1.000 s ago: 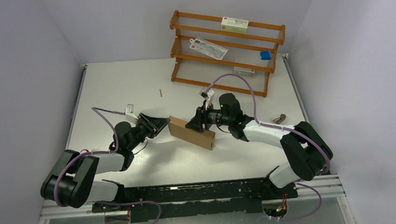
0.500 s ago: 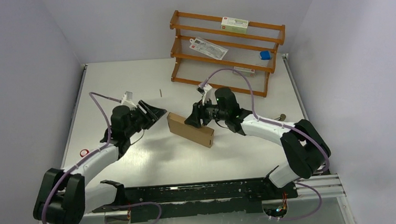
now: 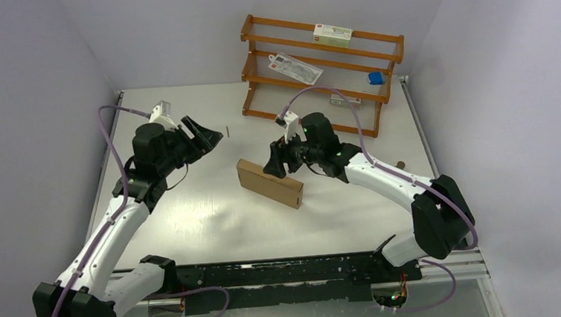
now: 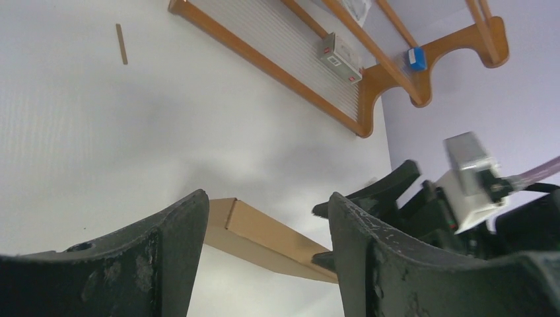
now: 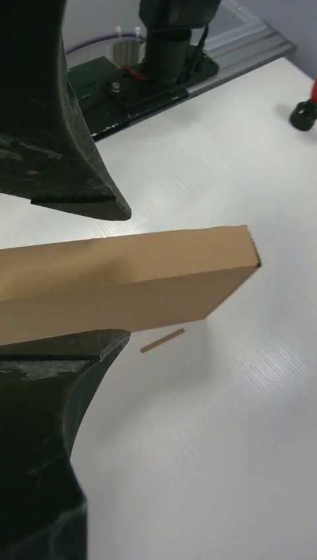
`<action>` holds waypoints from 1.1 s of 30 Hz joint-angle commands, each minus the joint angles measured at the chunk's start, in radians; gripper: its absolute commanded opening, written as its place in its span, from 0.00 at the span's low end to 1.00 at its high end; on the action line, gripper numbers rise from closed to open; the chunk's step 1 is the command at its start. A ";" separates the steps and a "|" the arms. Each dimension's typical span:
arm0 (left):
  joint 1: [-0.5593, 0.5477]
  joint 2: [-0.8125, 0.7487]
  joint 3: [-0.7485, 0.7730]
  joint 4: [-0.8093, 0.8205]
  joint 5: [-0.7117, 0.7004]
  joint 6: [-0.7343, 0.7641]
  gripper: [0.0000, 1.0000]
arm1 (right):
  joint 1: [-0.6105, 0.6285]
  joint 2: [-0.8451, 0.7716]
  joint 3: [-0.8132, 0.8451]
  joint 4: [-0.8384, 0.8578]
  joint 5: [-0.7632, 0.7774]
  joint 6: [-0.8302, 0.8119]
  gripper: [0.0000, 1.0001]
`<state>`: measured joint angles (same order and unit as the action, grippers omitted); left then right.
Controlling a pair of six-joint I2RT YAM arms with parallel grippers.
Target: Fold the paper box
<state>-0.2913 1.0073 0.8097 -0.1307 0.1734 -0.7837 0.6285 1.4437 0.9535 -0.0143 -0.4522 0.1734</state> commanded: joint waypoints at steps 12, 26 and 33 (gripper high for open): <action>0.014 -0.106 0.018 -0.170 -0.017 0.028 0.71 | 0.135 0.088 0.151 -0.327 0.180 -0.214 0.63; -0.024 -0.233 0.033 -0.263 -0.017 0.028 0.71 | 0.275 0.185 0.332 -0.487 0.386 -0.484 0.34; -0.046 -0.310 0.017 -0.288 -0.017 0.028 0.71 | 0.359 0.280 0.471 -0.540 0.569 -0.708 0.00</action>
<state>-0.3210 0.7353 0.8345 -0.3882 0.1600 -0.7700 0.9443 1.6741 1.3609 -0.5125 -0.0360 -0.3588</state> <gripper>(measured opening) 0.711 0.391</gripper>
